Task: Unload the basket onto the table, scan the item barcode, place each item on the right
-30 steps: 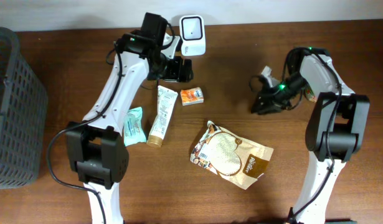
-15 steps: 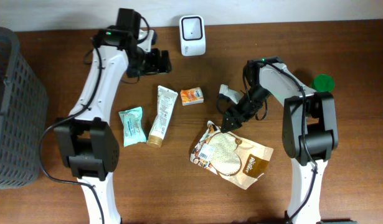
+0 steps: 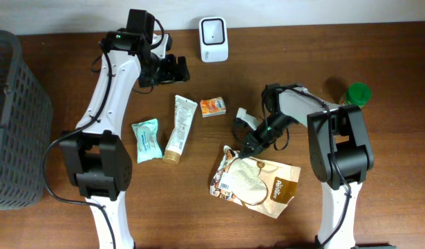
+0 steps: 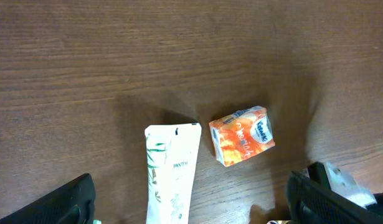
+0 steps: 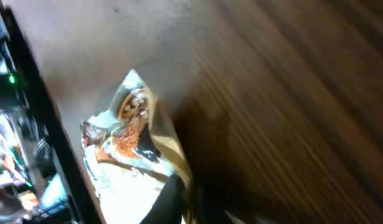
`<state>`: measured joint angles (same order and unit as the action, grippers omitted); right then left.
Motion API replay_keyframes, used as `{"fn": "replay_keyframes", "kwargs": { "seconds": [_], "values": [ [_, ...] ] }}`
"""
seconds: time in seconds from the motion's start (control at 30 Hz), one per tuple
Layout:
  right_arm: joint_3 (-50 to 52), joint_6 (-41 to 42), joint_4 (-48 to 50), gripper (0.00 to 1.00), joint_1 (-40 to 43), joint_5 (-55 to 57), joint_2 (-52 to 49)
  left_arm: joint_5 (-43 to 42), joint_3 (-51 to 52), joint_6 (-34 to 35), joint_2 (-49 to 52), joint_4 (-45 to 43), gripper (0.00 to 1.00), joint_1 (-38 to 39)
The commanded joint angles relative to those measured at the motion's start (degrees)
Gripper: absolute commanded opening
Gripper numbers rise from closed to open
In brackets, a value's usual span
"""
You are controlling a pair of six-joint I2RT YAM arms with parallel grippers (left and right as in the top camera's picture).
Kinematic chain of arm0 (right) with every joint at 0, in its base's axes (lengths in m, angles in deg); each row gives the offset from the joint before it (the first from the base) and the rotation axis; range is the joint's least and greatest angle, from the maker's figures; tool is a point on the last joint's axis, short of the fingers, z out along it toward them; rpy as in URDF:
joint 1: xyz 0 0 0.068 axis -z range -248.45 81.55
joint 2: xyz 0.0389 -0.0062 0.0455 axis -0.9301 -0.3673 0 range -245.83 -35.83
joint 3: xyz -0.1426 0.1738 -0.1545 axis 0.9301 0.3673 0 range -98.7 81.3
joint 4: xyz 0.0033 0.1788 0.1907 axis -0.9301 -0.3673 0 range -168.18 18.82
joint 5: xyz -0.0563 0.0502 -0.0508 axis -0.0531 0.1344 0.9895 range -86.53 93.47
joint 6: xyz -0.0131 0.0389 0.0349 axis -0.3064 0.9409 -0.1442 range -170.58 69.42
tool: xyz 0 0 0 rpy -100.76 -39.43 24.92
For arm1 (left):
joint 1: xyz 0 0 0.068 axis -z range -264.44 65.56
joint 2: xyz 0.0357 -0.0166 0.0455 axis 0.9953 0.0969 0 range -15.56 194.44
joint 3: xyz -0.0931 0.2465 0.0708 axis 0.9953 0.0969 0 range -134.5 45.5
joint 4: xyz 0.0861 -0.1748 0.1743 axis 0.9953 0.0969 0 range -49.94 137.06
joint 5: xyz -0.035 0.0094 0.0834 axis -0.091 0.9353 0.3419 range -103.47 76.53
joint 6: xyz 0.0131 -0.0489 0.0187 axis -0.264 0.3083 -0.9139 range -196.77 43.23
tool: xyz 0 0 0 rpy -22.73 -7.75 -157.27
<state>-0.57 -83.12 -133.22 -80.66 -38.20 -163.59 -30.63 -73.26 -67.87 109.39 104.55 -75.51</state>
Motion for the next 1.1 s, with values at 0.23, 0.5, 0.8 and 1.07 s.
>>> {"fn": "replay_keyframes", "kwargs": {
  "seconds": [0.23, 0.5, 0.8, 1.07],
  "values": [
    [-7.21, 22.27, 2.71, 0.04, 5.73, 9.77, -3.1, 0.04, -0.87, 0.48, -0.76, 0.33, 0.95, 0.61],
    [-14.95, 34.25, 3.02, 0.04, 14.73, 10.95, -3.1, 0.02, -0.11, 0.5, 1.01, 0.87, 0.93, 3.48],
    [-14.93, 35.76, -1.6, 0.1, 18.69, 10.86, -3.1, 0.04, 0.33, 0.5, 3.67, 2.08, 0.51, 9.05],
    [-14.93, 34.21, -2.89, 0.21, 18.62, 10.84, -3.1, -7.3, 3.06, 2.21, 5.68, 8.98, 0.0, 11.61]
  ]
}}
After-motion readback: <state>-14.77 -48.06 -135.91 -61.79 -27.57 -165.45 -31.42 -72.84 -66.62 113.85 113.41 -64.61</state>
